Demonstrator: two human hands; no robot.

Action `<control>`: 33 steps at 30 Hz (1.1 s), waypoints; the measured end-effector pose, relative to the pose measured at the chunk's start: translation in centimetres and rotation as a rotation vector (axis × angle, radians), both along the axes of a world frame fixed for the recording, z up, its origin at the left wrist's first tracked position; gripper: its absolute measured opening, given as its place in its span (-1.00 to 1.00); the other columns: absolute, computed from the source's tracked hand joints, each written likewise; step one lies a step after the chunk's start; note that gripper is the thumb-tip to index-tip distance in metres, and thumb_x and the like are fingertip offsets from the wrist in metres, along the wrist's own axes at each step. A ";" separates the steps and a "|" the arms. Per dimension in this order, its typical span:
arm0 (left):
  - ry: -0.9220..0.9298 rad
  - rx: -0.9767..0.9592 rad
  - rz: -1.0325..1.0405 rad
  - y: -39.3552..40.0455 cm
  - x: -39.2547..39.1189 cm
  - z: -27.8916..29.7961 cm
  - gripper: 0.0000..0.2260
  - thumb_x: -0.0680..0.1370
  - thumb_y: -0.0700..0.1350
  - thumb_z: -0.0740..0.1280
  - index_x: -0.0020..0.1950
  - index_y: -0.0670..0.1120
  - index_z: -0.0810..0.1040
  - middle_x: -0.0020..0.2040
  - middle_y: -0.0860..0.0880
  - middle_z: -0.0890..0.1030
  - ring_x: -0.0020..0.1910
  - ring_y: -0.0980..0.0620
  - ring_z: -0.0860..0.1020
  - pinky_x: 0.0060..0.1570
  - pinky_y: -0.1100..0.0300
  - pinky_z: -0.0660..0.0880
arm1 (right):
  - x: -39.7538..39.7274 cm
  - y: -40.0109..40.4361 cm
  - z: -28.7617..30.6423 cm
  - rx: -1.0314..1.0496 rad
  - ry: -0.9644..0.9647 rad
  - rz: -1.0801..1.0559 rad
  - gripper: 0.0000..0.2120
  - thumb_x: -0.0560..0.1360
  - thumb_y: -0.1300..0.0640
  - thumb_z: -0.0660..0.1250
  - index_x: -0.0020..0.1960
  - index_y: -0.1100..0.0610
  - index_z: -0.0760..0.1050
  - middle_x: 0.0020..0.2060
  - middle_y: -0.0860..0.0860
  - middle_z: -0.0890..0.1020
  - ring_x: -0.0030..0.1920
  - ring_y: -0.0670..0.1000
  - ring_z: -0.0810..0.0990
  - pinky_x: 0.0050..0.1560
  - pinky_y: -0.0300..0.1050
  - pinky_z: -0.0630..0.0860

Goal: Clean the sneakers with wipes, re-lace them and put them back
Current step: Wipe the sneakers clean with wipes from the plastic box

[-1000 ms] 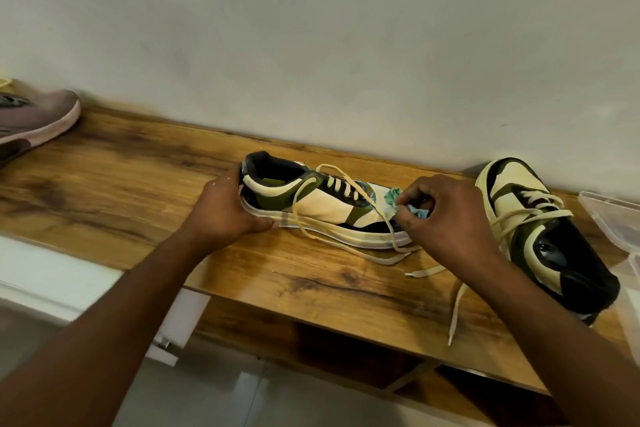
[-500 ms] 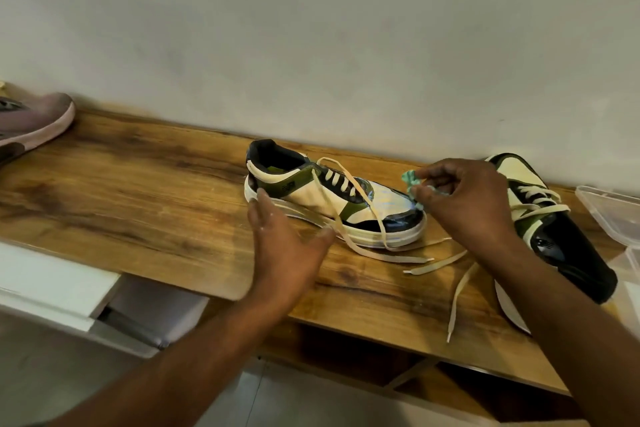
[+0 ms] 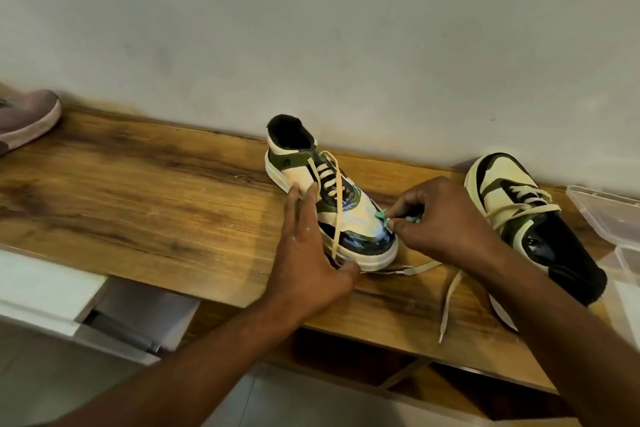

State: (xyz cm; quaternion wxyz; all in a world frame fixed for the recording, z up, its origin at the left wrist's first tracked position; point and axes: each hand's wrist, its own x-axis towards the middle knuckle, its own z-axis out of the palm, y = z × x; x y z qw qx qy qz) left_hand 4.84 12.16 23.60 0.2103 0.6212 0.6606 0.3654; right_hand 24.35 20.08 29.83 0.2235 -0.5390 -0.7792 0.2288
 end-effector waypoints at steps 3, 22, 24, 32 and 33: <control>0.054 -0.031 -0.100 0.3 -1.7 0.2 0.15 0.33 0.06 0.62 0.71 0.13 -0.09 0.71 0.14 -0.15 0.58 0.35 -0.13 0.27 0.66 -0.10 | -0.2 -0.5 0.7 -0.073 -0.027 0.056 -0.88 0.37 0.24 0.55 -0.21 0.02 0.76 -0.30 -0.12 0.73 -0.25 -0.17 0.66 -0.18 -0.13 0.64; -0.103 -0.032 -0.192 0.7 -2.5 0.5 0.24 0.12 0.22 0.69 0.69 0.18 0.10 0.63 0.24 0.22 0.56 0.25 0.28 0.50 0.11 0.41 | -3.8 -2.1 0.3 0.057 0.027 0.259 -0.84 0.45 0.24 0.57 -0.02 0.02 0.77 -0.09 -0.13 0.75 -0.10 -0.22 0.67 -0.16 -0.48 0.51; -0.124 -0.055 -0.197 0.9 -2.7 0.5 0.24 0.11 0.24 0.67 0.68 0.20 0.10 0.62 0.25 0.23 0.54 0.22 0.32 0.47 0.07 0.45 | -3.8 -1.1 -0.7 0.184 0.025 0.133 -0.82 0.45 0.24 0.56 0.02 0.04 0.77 -0.07 -0.06 0.76 -0.13 -0.19 0.63 -0.13 -0.52 0.43; -0.076 -0.064 -0.221 1.1 -3.2 1.0 0.23 0.14 0.21 0.71 0.69 0.16 0.12 0.64 0.23 0.21 0.58 0.25 0.23 0.51 0.20 0.33 | -4.5 -2.1 0.7 -0.018 0.003 0.322 -0.84 0.45 0.25 0.57 -0.04 0.01 0.77 -0.14 -0.19 0.73 -0.14 -0.28 0.66 -0.16 -0.50 0.50; -0.063 -0.062 -0.219 1.1 -3.2 1.1 0.23 0.15 0.17 0.73 0.69 0.16 0.13 0.63 0.23 0.22 0.55 0.26 0.25 0.47 0.29 0.32 | -4.0 -1.7 1.1 -0.054 -0.039 0.335 -0.83 0.44 0.24 0.58 -0.06 -0.01 0.77 -0.15 -0.21 0.73 -0.14 -0.27 0.66 -0.19 -0.47 0.51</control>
